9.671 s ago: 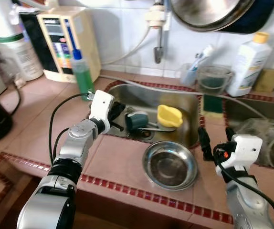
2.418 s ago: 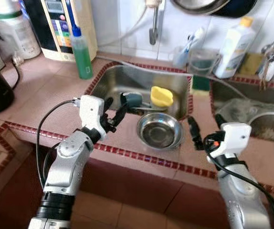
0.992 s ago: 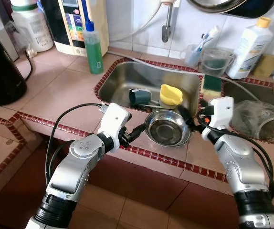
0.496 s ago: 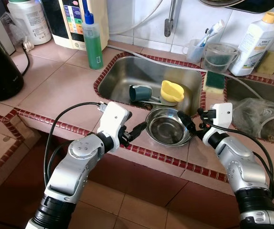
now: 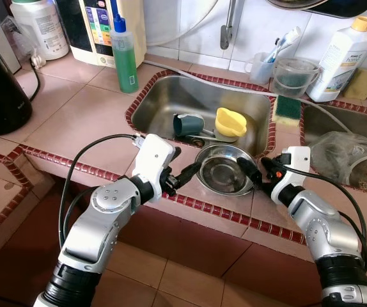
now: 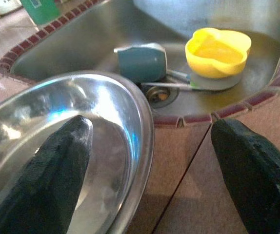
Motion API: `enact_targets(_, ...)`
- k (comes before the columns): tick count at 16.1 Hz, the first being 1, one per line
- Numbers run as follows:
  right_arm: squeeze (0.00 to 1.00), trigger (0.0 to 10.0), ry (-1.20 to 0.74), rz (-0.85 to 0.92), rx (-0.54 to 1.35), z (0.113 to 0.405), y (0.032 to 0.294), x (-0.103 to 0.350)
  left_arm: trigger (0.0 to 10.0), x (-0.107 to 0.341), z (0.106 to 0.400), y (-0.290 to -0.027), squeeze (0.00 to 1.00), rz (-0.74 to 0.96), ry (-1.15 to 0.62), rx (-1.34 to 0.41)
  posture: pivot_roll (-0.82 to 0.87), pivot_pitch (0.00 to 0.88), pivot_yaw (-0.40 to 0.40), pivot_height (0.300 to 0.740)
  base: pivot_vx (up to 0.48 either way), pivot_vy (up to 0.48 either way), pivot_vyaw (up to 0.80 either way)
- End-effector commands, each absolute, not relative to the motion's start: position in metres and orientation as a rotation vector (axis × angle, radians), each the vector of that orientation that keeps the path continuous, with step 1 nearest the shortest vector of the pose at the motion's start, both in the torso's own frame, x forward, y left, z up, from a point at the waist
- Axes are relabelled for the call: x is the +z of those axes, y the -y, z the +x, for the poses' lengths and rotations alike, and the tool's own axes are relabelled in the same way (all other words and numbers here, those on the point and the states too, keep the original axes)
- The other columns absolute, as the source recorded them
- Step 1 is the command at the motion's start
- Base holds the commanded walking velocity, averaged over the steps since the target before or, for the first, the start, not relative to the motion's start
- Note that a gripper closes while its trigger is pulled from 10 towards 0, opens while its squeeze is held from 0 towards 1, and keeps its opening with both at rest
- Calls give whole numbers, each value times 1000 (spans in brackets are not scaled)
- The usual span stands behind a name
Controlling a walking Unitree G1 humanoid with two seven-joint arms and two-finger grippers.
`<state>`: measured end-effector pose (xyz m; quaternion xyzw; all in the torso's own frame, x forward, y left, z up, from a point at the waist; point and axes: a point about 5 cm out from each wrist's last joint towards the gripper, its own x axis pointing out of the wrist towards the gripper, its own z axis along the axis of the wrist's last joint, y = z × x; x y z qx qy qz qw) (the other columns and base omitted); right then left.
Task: Kitchen organization
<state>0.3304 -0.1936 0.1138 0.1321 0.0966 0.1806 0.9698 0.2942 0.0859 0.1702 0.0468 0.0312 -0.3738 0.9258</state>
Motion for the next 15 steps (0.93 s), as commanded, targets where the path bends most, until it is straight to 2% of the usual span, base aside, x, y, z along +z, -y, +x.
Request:
enact_targets(1,0,9608,-219,284,360,328,196,109,10000,173,291,-82,0,99,-51,-783,-79,100,-39,740,0,0,0)
enact_targets(2,0,4078,-231,318,384,327,195,109,10000,173,290,-81,0,93,-49,-786,-78,99,-42,740,0,0,0)
enact_targets(3,0,667,-236,321,389,327,194,109,10000,173,290,-81,0,91,-49,-787,-77,98,-45,740,0,0,0)
enact_targets(4,0,392,-237,314,392,327,194,109,10000,173,289,-81,0,88,-49,-787,-76,98,-47,740,0,0,0)
enact_targets(5,0,627,-240,314,396,327,194,109,10000,173,288,-80,0,82,-48,-794,-76,96,-49,740,0,0,0)
enact_targets(6,0,0,-244,319,399,327,193,108,10000,173,286,-79,0,78,-51,-810,-74,96,-50,740,0,0,0)
enact_targets(15,0,0,-242,327,414,333,191,113,10000,168,278,-74,0,99,-64,-856,-72,77,-54,740,0,0,0)
